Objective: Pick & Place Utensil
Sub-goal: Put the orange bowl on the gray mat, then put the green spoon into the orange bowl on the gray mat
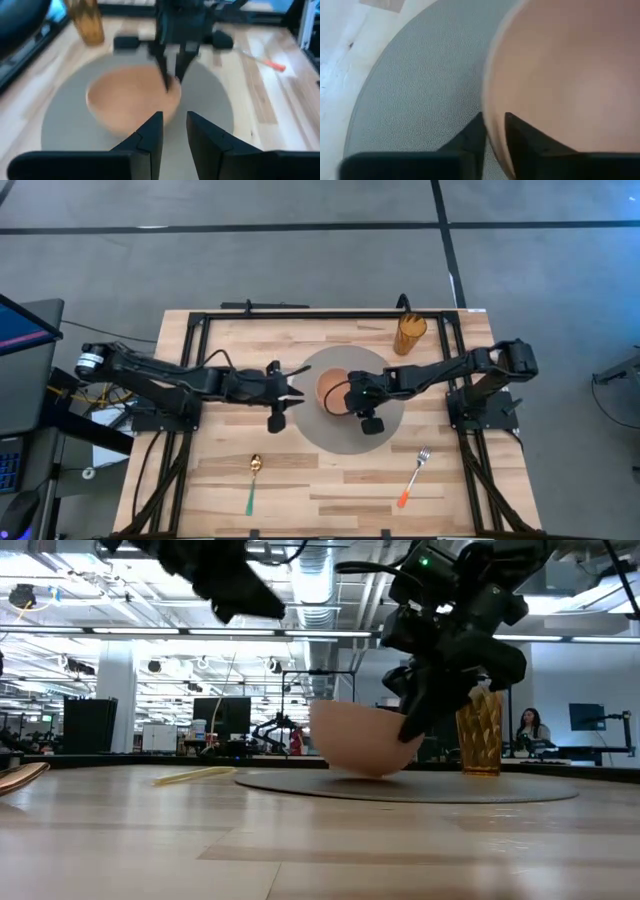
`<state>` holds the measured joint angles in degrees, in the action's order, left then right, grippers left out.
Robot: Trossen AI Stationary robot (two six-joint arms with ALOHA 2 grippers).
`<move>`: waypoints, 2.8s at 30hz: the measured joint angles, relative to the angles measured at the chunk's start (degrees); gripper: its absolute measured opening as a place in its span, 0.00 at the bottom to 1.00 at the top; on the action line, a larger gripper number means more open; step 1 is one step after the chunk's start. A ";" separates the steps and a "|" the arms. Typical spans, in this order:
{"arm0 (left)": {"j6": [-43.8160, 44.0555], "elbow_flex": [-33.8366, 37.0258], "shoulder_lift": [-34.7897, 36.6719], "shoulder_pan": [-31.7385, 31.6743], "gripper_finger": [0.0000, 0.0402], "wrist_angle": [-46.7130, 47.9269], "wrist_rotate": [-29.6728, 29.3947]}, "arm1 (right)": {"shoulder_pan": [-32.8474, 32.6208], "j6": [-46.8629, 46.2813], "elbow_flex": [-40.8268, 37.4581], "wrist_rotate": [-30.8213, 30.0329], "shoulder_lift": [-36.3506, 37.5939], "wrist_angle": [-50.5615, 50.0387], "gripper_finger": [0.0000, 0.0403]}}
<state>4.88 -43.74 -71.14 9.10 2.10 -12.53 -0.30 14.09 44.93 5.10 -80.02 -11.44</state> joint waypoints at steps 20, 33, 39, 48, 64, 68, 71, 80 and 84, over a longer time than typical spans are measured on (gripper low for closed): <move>7.83 5.02 4.27 0.50 0.22 -0.36 0.56 | -5.49 -3.04 0.13 -5.57 6.95 -7.27 0.02; 7.83 5.02 4.27 0.50 0.22 -0.43 0.56 | -5.46 -5.15 0.13 -3.47 6.54 -7.67 0.05; 7.83 5.02 4.27 0.50 0.22 -0.43 0.56 | -6.08 -5.18 0.13 -1.91 6.54 -7.74 0.02; 7.83 5.02 4.27 0.50 0.22 -0.45 0.56 | -6.12 -12.44 0.13 -1.81 6.54 -9.40 0.15; 7.83 5.00 4.24 0.50 0.22 -0.45 0.56 | -6.12 -12.19 0.13 -2.01 7.44 -7.02 0.26; 7.83 5.00 4.22 0.50 0.22 -0.46 0.57 | -6.46 -12.22 0.13 -2.14 9.41 -5.82 0.29; 7.83 5.00 4.22 0.50 0.22 -0.47 0.56 | -7.59 -12.29 0.13 -2.13 10.90 -5.87 0.32; 18.52 4.96 4.22 1.55 0.22 -0.97 3.81 | -12.39 -11.59 0.13 -2.67 17.26 -0.40 0.35; 29.23 4.94 4.22 4.01 0.22 -1.10 7.37 | -14.99 -9.08 0.13 -7.69 20.64 0.91 0.32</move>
<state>34.11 -38.81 -66.92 13.11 1.00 -5.15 -15.29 5.01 45.06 -2.59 -59.37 -10.53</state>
